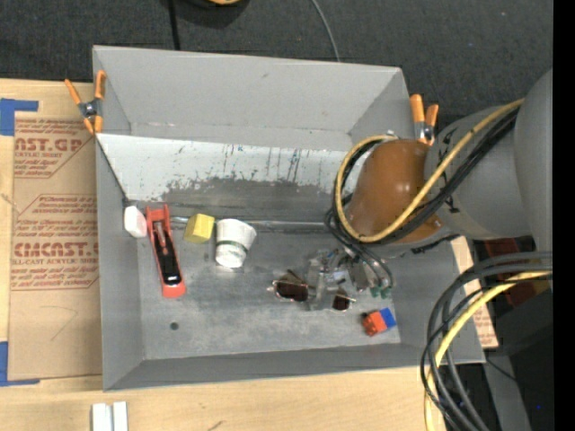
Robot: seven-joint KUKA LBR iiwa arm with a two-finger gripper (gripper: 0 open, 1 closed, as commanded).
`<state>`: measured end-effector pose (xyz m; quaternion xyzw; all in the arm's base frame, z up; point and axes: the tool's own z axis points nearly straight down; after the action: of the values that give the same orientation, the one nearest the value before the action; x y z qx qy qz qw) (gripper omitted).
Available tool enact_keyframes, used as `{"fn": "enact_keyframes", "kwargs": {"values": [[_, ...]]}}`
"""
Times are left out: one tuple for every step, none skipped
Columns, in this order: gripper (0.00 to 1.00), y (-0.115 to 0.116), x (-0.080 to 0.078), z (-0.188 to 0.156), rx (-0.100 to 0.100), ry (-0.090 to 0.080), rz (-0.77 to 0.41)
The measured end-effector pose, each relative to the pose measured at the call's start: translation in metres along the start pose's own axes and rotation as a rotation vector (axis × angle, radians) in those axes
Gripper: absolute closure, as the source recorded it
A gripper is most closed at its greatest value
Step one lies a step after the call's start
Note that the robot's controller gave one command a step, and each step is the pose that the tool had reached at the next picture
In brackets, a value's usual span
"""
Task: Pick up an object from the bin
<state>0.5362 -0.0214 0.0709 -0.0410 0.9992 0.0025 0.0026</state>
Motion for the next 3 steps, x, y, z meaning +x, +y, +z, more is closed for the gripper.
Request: {"fn": "enact_keyframes", "kwargs": {"values": [[1.00, 0.008, -0.005, -0.005, -0.001, 0.001, 0.019], [1.00, 0.010, -0.010, -0.005, -0.001, -0.002, 0.034], [1.00, 0.011, -0.003, -0.046, -0.001, 0.007, 0.035]]}}
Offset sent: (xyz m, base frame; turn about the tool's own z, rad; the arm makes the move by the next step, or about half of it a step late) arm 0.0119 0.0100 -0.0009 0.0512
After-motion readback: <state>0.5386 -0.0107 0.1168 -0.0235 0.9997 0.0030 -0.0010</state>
